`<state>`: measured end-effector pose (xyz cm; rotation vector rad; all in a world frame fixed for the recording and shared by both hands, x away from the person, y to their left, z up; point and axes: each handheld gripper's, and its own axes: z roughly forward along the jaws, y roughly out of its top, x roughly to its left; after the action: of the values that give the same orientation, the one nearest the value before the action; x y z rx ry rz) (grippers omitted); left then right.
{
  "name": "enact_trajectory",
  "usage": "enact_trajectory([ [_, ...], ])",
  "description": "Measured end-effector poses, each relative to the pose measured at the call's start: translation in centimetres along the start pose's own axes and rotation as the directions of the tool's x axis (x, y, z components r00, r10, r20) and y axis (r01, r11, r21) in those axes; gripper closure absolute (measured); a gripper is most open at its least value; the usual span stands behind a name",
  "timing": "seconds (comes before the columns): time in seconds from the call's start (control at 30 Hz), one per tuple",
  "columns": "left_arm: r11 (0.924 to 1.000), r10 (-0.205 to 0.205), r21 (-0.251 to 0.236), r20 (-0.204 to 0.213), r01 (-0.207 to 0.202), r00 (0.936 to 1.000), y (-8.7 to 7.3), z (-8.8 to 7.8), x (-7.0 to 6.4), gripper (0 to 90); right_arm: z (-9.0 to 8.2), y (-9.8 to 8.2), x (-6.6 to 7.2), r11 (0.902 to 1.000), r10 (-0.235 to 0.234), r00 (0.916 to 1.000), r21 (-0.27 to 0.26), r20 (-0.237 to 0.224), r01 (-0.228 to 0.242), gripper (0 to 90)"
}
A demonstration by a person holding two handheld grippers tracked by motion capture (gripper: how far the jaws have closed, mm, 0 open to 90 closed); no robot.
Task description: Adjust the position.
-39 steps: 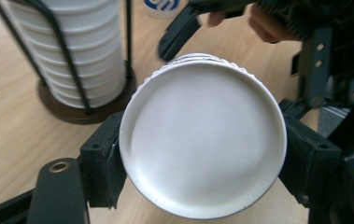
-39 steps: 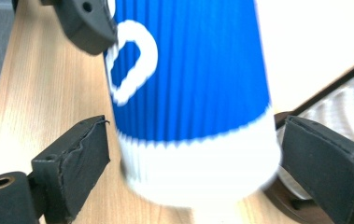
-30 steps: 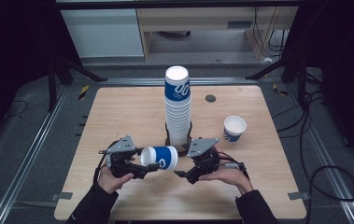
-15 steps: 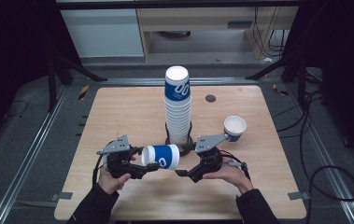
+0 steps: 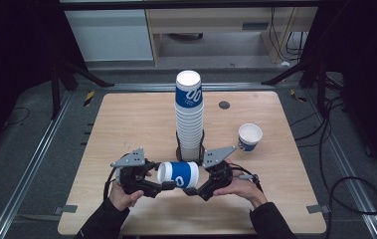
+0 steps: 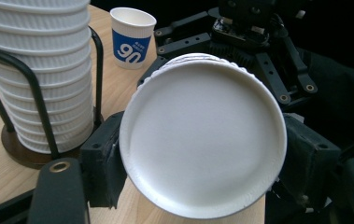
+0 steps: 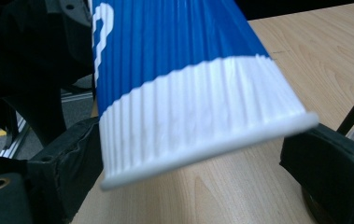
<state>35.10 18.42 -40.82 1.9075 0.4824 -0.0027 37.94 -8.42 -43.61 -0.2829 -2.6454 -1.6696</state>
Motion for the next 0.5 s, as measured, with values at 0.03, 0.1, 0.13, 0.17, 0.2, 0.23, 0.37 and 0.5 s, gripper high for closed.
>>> enact_trajectory([
  [0.03, 1.0, 0.005, 0.006, 0.005, -0.005, 1.0, -0.01, 0.12, -0.09, 26.3, 0.04, -0.01, 0.01, 1.0, -0.002, 1.0, 0.002, -0.003, 0.002, 7.3],
  [0.1, 0.9998, 0.013, 0.012, 0.009, -0.013, 0.9999, -0.01, 0.29, -0.21, 26.3, 0.1, -0.01, 0.07, 1.0, -0.004, 1.0, 0.0, -0.009, 0.004, 7.3],
  [0.13, 0.9998, 0.013, 0.012, 0.011, -0.013, 0.9999, -0.01, 0.32, -0.24, 26.3, 0.13, 0.0, 0.12, 1.0, -0.006, 0.9999, -0.005, -0.015, 0.006, 7.9],
  [0.17, 0.9998, 0.014, 0.012, 0.015, -0.014, 0.9998, -0.02, 0.36, -0.27, 26.4, 0.17, 0.0, 0.14, 0.9999, -0.006, 0.9998, -0.008, -0.02, 0.006, 8.8],
  [0.2, 0.9998, 0.014, 0.012, 0.017, -0.014, 0.9998, -0.02, 0.39, -0.3, 26.4, 0.21, 0.0, 0.2, 0.9999, -0.009, 0.9996, -0.012, -0.026, 0.008, 9.8],
  [0.23, 0.9998, 0.015, 0.013, 0.021, -0.015, 0.9997, -0.03, 0.42, -0.32, 26.4, 0.29, 0.0, 0.25, 0.9998, -0.014, 0.9995, -0.014, -0.03, 0.013, 10.4],
  [0.37, 0.9998, 0.015, 0.014, 0.024, -0.016, 0.9996, -0.03, 0.42, -0.33, 26.4, 0.39, -0.06, 0.29, 0.9997, -0.019, 0.999, -0.016, -0.04, 0.019, 11.8],
  [0.5, 0.9998, 0.013, 0.018, 0.029, -0.013, 0.9995, -0.04, 0.45, -0.27, 26.4, 0.35, -0.12, 0.24, 0.9997, -0.022, 0.9986, -0.014, -0.048, 0.021, 13.0],
])
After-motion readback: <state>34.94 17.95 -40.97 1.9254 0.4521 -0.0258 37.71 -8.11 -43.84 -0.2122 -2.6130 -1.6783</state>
